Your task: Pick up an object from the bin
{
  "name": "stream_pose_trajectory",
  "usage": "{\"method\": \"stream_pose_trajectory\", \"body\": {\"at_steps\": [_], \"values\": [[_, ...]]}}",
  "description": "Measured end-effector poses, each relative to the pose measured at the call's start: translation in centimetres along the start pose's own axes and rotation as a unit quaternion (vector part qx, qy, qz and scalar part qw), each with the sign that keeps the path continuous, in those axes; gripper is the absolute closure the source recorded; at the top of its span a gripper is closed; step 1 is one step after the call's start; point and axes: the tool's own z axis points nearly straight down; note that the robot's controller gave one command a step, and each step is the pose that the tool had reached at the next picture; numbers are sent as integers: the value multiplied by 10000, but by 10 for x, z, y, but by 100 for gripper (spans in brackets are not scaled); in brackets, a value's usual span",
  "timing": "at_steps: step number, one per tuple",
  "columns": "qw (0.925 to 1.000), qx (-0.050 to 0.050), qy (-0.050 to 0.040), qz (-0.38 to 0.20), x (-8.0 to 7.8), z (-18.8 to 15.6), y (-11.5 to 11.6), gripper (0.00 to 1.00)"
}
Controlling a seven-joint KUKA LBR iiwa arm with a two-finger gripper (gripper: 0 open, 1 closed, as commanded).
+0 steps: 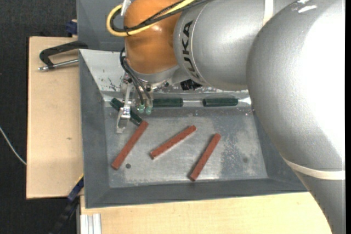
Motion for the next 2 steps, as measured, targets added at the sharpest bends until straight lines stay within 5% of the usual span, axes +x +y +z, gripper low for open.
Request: {"method": "stream_pose_trajectory", "body": {"at_steps": [1, 2], "values": [[9945, -5, -2, 1046, -5, 4, 3, 0], [9920, 2, 16, 1261, -10, 91, -1, 0]]}}
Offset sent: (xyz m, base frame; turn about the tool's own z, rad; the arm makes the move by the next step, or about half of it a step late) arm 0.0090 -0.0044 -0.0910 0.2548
